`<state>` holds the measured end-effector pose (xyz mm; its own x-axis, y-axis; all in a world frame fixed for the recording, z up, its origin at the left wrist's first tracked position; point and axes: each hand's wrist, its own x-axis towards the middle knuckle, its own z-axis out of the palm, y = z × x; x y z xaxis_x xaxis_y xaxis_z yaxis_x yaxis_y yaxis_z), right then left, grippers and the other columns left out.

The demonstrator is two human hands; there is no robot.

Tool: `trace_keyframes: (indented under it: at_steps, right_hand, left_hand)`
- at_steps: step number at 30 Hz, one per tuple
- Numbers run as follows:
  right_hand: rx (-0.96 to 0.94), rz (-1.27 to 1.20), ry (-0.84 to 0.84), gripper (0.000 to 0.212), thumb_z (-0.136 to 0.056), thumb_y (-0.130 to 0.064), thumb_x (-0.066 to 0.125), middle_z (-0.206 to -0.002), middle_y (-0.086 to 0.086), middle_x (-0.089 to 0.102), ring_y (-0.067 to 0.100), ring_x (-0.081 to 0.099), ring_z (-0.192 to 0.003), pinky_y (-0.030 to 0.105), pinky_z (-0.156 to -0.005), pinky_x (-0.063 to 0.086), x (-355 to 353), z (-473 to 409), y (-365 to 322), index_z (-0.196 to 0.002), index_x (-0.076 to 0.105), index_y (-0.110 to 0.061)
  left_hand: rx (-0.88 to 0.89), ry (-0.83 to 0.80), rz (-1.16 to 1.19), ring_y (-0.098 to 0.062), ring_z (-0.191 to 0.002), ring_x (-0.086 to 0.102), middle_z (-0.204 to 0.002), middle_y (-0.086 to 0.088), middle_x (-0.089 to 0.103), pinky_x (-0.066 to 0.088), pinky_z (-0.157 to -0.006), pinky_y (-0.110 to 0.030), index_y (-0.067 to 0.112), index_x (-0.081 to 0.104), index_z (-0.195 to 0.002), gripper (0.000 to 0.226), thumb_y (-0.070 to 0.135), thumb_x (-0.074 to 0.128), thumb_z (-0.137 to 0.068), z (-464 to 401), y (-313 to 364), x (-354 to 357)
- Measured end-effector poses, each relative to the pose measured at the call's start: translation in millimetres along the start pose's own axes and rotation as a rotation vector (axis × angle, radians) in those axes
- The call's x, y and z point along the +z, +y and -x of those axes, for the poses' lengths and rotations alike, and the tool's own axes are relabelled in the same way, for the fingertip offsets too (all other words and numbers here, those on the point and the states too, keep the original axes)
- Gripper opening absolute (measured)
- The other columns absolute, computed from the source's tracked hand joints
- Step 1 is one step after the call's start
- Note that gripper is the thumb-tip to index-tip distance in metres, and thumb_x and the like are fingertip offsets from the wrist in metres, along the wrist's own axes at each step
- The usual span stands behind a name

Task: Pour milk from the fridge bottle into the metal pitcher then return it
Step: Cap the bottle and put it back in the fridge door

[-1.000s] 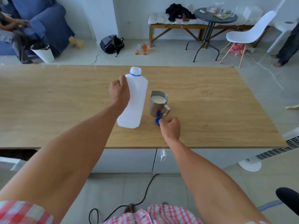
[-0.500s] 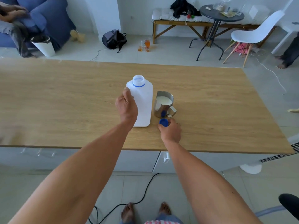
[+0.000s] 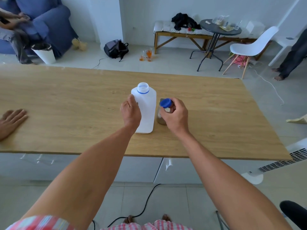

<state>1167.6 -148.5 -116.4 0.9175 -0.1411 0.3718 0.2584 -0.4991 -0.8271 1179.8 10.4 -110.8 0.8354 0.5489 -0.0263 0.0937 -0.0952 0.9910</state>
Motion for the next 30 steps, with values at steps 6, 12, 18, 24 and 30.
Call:
trace_keyframes:
  at_steps: [6, 12, 18, 24, 30]
  right_hand:
    - [-0.148, 0.112, -0.157, 0.037, -0.079, -0.019, 0.08, -0.102, 0.003, 0.062, 0.005, 0.054, -0.077, 0.014, -0.072, 0.045, -1, -46, -35, -0.114, 0.069, -0.011]
    - [-0.198, 0.122, -0.387, 0.042, -0.085, -0.014, 0.077, -0.116, 0.002, 0.06, 0.019, 0.068, -0.096, 0.02, -0.083, 0.052, -3, -74, -63, -0.126, 0.067, -0.01]
    - [-0.3, 0.348, -0.603, 0.046, -0.087, -0.016, 0.076, -0.121, 0.003, 0.063, 0.017, 0.065, -0.098, 0.03, -0.089, 0.055, -8, -99, -90, -0.13, 0.063, -0.011]
    - [-0.402, 0.602, -0.869, 0.049, -0.086, -0.008, 0.075, -0.117, -0.008, 0.057, 0.015, 0.059, -0.103, 0.029, -0.091, 0.049, 4, -122, -115, -0.133, 0.068, -0.021]
    - [-0.401, 0.774, -0.938, 0.049, -0.079, -0.011, 0.083, -0.121, -0.001, 0.067, 0.023, 0.066, -0.101, 0.043, -0.09, 0.058, 18, -133, -131, -0.124, 0.074, -0.027]
  left_hand:
    - [0.014, -0.049, 0.015, -0.019, -0.063, 0.031, -0.068, -0.011, 0.038, 0.026, -0.055, -0.035, 0.009, 0.039, -0.069, 0.035, 0.025, 0.033, -0.1, -1, 2, -3]
    - [0.041, -0.108, 0.009, -0.02, -0.063, 0.028, -0.067, -0.01, 0.032, 0.024, -0.056, -0.037, 0.014, 0.031, -0.066, 0.034, 0.022, 0.031, -0.099, -6, 0, -6]
    - [0.042, -0.155, 0.008, -0.019, -0.055, 0.03, -0.051, 0.004, 0.037, 0.025, -0.053, -0.031, 0.016, 0.031, -0.057, 0.044, 0.018, 0.033, -0.101, -16, -4, -9]
    - [0.062, -0.157, -0.001, -0.018, -0.056, 0.028, -0.047, 0.01, 0.029, 0.023, -0.046, -0.027, 0.018, 0.025, -0.061, 0.042, 0.014, 0.034, -0.101, -17, -4, -9]
    - [0.07, -0.144, -0.001, -0.013, -0.052, 0.027, -0.051, 0.008, 0.03, 0.023, -0.043, -0.022, 0.017, 0.027, -0.062, 0.041, 0.015, 0.034, -0.102, -15, -4, -9]
